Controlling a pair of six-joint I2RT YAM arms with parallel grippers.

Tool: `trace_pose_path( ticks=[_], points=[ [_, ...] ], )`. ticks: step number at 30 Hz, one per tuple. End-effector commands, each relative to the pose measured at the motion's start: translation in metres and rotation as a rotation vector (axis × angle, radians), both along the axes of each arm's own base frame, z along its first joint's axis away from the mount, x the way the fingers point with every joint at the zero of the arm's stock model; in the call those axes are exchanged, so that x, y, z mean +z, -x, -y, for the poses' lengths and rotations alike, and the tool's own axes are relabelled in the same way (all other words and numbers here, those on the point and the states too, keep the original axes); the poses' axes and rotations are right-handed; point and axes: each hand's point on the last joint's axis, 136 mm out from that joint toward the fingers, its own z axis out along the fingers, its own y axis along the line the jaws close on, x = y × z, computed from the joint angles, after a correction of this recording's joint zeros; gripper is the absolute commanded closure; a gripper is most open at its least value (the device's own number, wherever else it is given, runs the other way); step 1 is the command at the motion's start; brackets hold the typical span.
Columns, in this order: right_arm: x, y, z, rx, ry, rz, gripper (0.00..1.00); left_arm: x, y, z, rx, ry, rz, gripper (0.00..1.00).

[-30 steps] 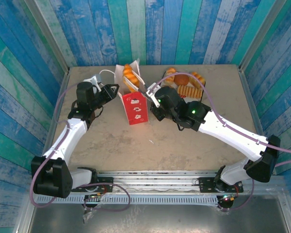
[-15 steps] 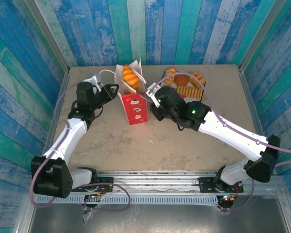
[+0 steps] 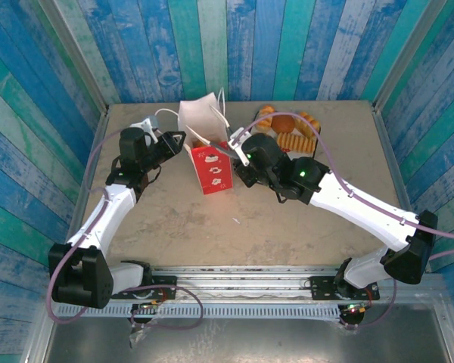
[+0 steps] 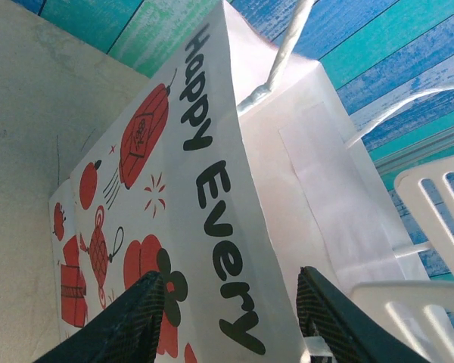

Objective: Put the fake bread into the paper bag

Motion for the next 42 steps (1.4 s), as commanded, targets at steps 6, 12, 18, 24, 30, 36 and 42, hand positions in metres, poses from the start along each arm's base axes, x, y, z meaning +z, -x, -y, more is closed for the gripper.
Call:
trace_pose_path(
  ticks=[6,12,18,24,30,36,42],
  points=[
    [0.073,0.003,-0.011,0.030,-0.200,0.101,0.58,0.037,0.005,0.002,-0.020,-0.024,0.083,0.44],
    [0.130,0.016,-0.012,0.100,-0.339,0.169,0.58,0.077,0.009,-0.005,0.004,-0.079,0.182,0.31],
    [0.177,0.025,0.011,0.080,-0.427,0.263,0.57,0.105,0.026,-0.028,0.103,-0.171,0.284,0.15],
    [0.172,0.007,0.057,-0.068,-0.445,0.250,0.56,0.109,0.054,-0.060,0.264,-0.255,0.366,0.04],
    [0.129,-0.013,0.114,-0.255,-0.528,0.070,0.57,0.101,0.082,-0.079,0.351,-0.304,0.430,0.03],
    [0.059,-0.029,0.157,-0.432,-0.590,-0.134,0.58,0.080,0.101,-0.086,0.375,-0.293,0.413,0.06],
    [-0.009,-0.043,0.171,-0.561,-0.582,-0.310,0.59,0.029,0.112,-0.084,0.378,-0.172,0.327,0.06]
  ],
)
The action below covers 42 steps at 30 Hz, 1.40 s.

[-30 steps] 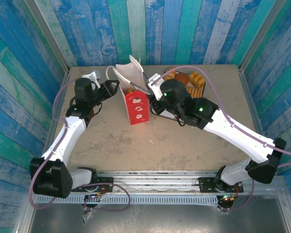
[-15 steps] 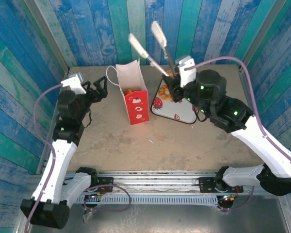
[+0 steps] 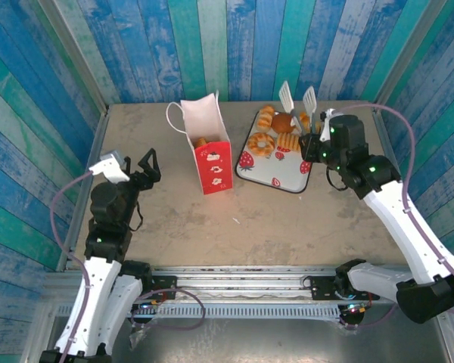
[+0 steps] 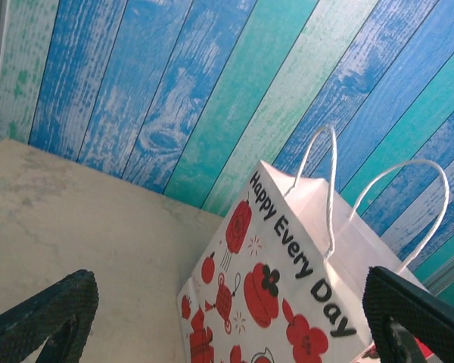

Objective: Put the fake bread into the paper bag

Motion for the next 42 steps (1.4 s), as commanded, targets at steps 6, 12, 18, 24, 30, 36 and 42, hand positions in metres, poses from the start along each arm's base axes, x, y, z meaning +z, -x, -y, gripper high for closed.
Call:
trace_pose_path(
  ticks=[6,12,18,24,30,36,42],
  points=[
    [-0.058,-0.019,-0.011,-0.026,-0.083,-0.177,0.60,-0.056,0.002,-0.001,0.015,0.155,-0.103,0.06],
    [-0.092,-0.038,-0.027,0.003,-0.089,-0.279,0.61,-0.066,0.001,-0.004,0.036,0.160,-0.114,0.06],
    [-0.121,-0.048,-0.033,-0.009,-0.084,-0.364,0.63,-0.066,-0.001,-0.007,0.057,0.136,-0.113,0.06],
    [-0.143,-0.050,-0.034,-0.018,-0.069,-0.410,0.63,-0.067,-0.005,-0.008,0.064,0.122,-0.114,0.06],
    [-0.149,-0.054,-0.039,-0.007,-0.080,-0.427,0.64,-0.066,-0.008,-0.007,0.058,0.111,-0.121,0.06],
    [-0.154,-0.053,-0.042,0.007,-0.077,-0.447,0.65,-0.067,-0.008,-0.008,0.063,0.109,-0.122,0.06],
    [-0.149,-0.046,-0.040,-0.003,-0.040,-0.439,0.66,-0.067,-0.010,-0.008,0.066,0.106,-0.124,0.06]
  ],
)
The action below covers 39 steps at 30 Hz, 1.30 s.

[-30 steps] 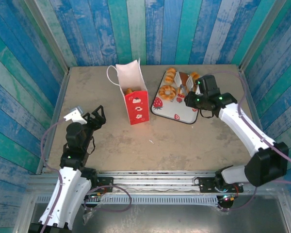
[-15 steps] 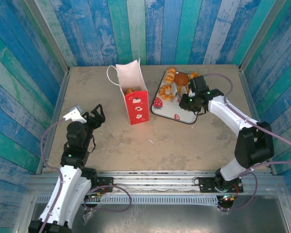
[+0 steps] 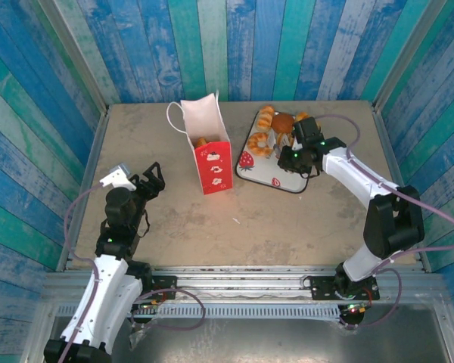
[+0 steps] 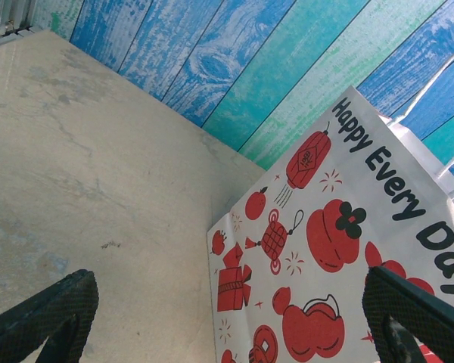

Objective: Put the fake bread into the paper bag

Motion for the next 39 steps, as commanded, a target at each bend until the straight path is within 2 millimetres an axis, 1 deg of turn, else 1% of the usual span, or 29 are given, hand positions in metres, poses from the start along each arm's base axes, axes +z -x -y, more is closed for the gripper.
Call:
trace_pose_path(
  ticks=[1,11,15,18,23,26,30,35,39],
  points=[
    [0.014,-0.003,-0.003,0.004,0.005,0.039,0.66,0.011,-0.002,-0.001,0.005,-0.016,0.037,0.06],
    [0.014,0.007,-0.015,0.012,0.005,0.041,0.66,0.013,-0.001,-0.001,0.007,-0.024,0.037,0.06],
    [0.011,0.009,-0.014,0.003,0.011,0.042,0.66,0.013,-0.001,-0.001,0.004,-0.025,0.036,0.06],
    [0.005,0.008,-0.014,0.003,0.021,0.029,0.66,0.014,-0.001,-0.001,0.002,-0.024,0.037,0.06],
    [0.006,0.003,-0.011,-0.013,0.035,0.039,0.66,0.015,-0.001,-0.001,0.002,-0.027,0.037,0.06],
    [0.003,0.002,-0.011,-0.012,0.044,0.036,0.65,0.015,-0.002,-0.001,0.002,-0.026,0.038,0.06],
    [-0.007,0.002,-0.011,-0.009,0.051,0.014,0.65,0.015,-0.002,-0.001,0.001,-0.028,0.037,0.06],
    [-0.011,0.000,-0.020,0.009,0.018,0.002,0.65,0.016,-0.003,-0.001,0.006,-0.031,0.038,0.06],
    [-0.016,-0.002,-0.019,0.009,0.027,-0.005,0.65,0.015,-0.003,-0.001,0.006,-0.033,0.036,0.06]
  ],
)
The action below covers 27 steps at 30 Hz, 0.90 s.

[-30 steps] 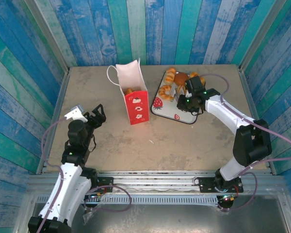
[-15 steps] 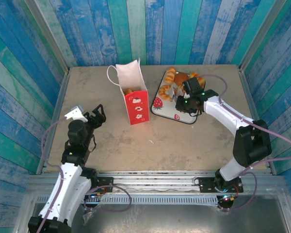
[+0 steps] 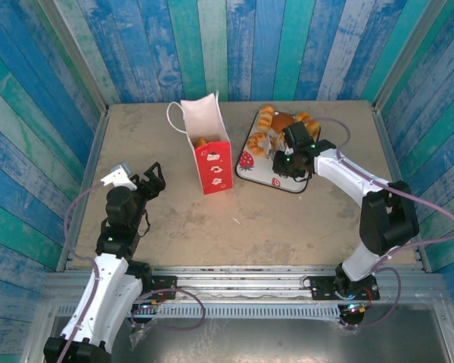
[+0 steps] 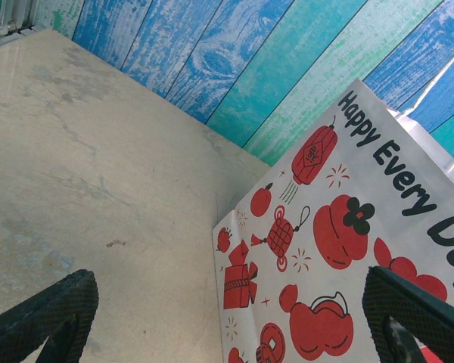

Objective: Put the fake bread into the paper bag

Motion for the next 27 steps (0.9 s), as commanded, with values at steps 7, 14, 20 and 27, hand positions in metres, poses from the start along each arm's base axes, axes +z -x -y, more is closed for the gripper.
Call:
trace_pose_path(
  ticks=[7,14,20,27],
  points=[
    [0.000,-0.015,-0.011,0.019,-0.021,0.021,0.66,0.016,-0.002,-0.002,0.008,-0.017,0.040,0.06],
    [-0.002,-0.016,-0.008,0.030,0.008,0.021,0.67,0.016,-0.002,-0.001,0.008,-0.019,0.038,0.06],
    [0.001,-0.017,-0.012,0.040,0.001,0.025,0.75,0.026,-0.001,-0.004,0.017,-0.048,0.044,0.06],
    [0.020,-0.010,-0.008,0.039,-0.008,0.064,0.88,0.041,0.000,-0.007,0.027,-0.076,0.060,0.06]
  ],
)
